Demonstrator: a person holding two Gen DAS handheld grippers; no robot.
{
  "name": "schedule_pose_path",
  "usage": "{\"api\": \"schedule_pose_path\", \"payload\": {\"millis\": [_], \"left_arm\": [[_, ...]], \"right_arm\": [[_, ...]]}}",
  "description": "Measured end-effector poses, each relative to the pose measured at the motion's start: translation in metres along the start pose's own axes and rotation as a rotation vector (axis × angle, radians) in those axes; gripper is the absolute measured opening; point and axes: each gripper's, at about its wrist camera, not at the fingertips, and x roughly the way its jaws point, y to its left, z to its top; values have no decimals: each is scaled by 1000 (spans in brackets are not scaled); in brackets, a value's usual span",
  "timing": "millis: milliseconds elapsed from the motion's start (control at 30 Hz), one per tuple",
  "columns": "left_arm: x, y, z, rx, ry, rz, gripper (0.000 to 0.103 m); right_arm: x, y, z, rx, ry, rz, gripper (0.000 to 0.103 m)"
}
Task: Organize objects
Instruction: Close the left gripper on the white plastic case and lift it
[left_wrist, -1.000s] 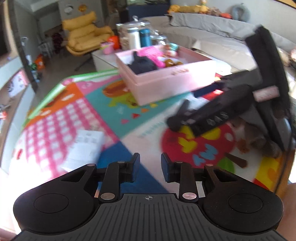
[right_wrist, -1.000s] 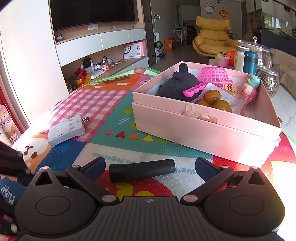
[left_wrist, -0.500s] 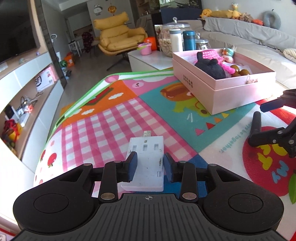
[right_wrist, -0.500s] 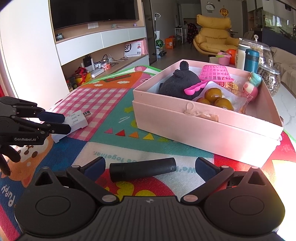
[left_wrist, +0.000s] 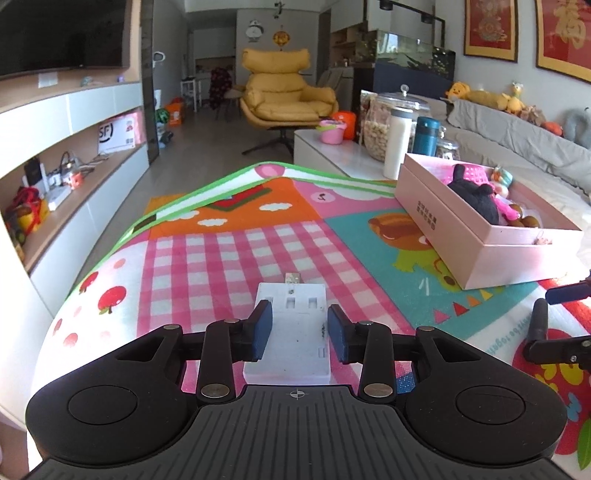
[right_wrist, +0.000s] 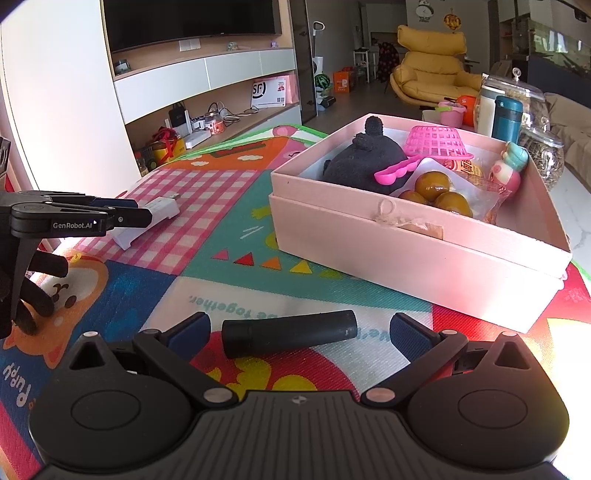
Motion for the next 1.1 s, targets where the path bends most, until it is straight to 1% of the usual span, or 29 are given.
{"api": "schedule_pose_path", "payload": {"millis": [33,100,133,200,467,533,600,633,667,733,800,867,900,933,1000,1033,1100], "left_arm": [[0,-4,0,12,5,9,39],[1,-10,1,35,13,8,42],[1,-14,1,44,17,6,47],[3,-19,1,65,24,9,53],[2,-22,2,88,35,-38,54],[1,-22,2,94,41,-67,54],[-3,-24,1,106,50,-125,54],[-5,-26,1,118,56,-140,54],[-6,-28,0,130,61,-139,54],[-7,-30,0,135,60,-127,54],[-9,-31,0,118,53,-81,53],[-14,-33,-1,128,16,31,52],[-16,-34,-1,150,-7,85,49],[-17,-34,-2,161,-13,112,49],[-14,-31,-2,147,17,106,50],[-12,-28,-1,133,31,99,53],[-9,-23,-1,102,37,93,53]], "right_arm": [[0,0,0,0,1,-1,103],[1,0,0,1,4,-1,103],[1,0,0,1,5,-2,103],[1,0,0,1,6,-2,103],[1,0,0,2,8,-1,103],[1,0,1,2,8,0,103],[1,0,1,2,10,1,103],[1,0,1,2,10,1,103],[1,0,1,2,9,1,103],[1,0,1,2,9,1,103],[1,0,1,2,9,0,103],[1,0,1,3,9,1,103],[1,0,1,3,9,1,103],[1,0,1,3,10,2,103],[2,0,1,1,12,2,103],[2,0,1,0,12,2,103],[2,1,1,0,11,2,103]]}}
